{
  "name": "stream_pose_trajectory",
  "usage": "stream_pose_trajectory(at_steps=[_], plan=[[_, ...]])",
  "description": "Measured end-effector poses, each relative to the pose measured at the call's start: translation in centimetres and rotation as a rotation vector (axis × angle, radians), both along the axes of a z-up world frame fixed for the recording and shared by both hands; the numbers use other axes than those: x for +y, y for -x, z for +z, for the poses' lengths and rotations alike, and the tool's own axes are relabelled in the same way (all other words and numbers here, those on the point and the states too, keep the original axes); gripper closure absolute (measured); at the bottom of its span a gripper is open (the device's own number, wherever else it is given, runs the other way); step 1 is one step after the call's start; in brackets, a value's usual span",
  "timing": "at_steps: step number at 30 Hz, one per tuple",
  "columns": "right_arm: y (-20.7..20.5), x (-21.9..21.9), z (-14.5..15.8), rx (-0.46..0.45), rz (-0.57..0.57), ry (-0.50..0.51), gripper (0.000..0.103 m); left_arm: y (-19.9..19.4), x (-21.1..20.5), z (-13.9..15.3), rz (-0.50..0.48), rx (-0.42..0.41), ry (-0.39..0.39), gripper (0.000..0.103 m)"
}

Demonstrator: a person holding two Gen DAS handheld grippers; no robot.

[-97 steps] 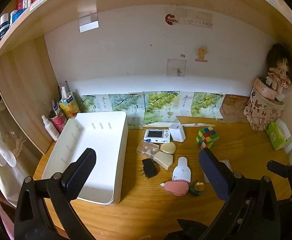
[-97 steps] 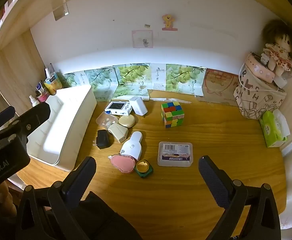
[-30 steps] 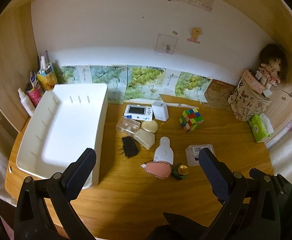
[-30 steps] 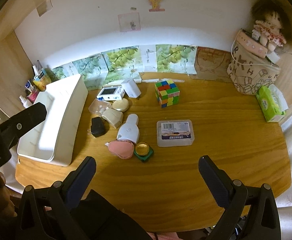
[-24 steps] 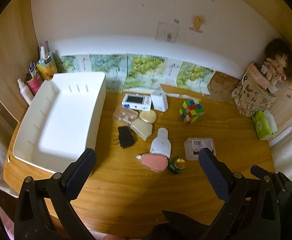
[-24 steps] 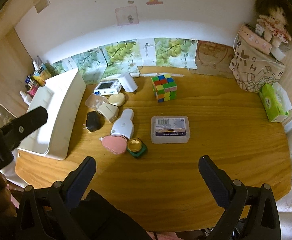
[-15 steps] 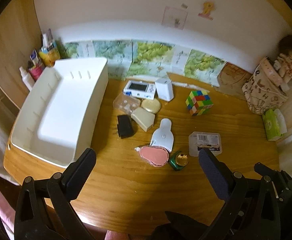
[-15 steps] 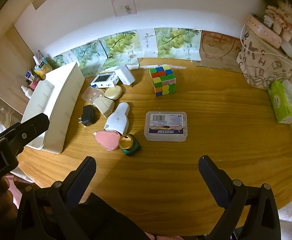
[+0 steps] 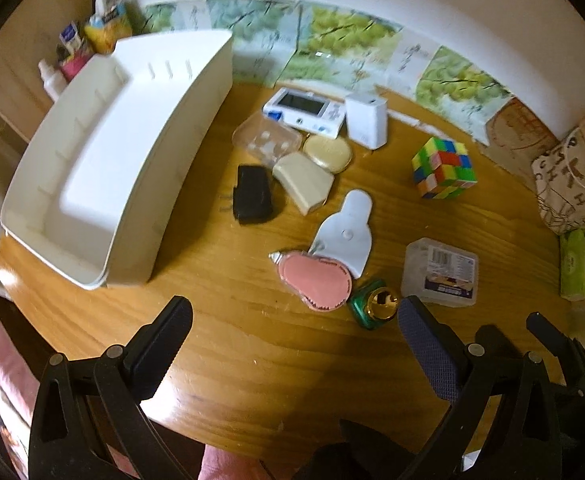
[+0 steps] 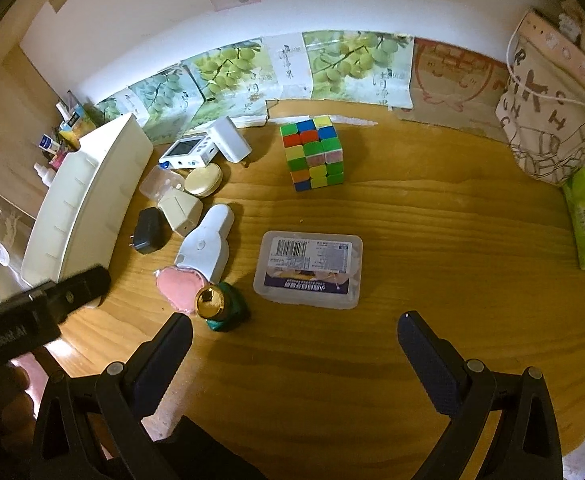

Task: Organize rigid objects
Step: 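Grasp the clear plastic box with the right tool while the left tool approaches the white tray rim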

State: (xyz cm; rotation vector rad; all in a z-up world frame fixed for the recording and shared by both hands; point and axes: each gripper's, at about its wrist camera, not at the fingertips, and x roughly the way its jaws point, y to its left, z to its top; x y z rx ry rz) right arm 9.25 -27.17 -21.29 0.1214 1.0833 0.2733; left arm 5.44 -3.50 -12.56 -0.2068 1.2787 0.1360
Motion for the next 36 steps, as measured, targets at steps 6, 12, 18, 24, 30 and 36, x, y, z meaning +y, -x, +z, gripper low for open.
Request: stream_pose_trajectory(at_steps=[6, 12, 18, 24, 30, 36], plan=[[-1.9, -0.2, -1.1, 0.048, 0.018, -0.041, 0.0, 0.0, 1.2, -0.9, 0.052, 0.049, -0.004, 0.001], [-4.0, -0.2, -2.8, 0.119, 0.001, -0.065, 0.0, 0.3, 3.1, -1.1, 0.088, 0.075, -0.012, 0.001], [-5.4, 0.0, -4.4, 0.194, -0.041, -0.082, 0.0, -0.1, 4.8, -0.4, 0.075, 0.072, -0.048, 0.001], [-6.3, 0.3, -5.6, 0.244, -0.089, -0.06, 0.0, -0.6, 7.1, 0.9, 0.08, 0.055, -0.056, 0.001], [-7.0, 1.1, -6.1, 0.257, -0.122, -0.019, 0.0, -1.2, 9.6, 2.4, 0.07, 0.027, -0.094, 0.001], [-7.8, 2.1, -6.4, 0.274, -0.158, 0.032, 0.0, -1.9, 13.3, 3.7, 0.062, 0.0, -0.147, 0.001]])
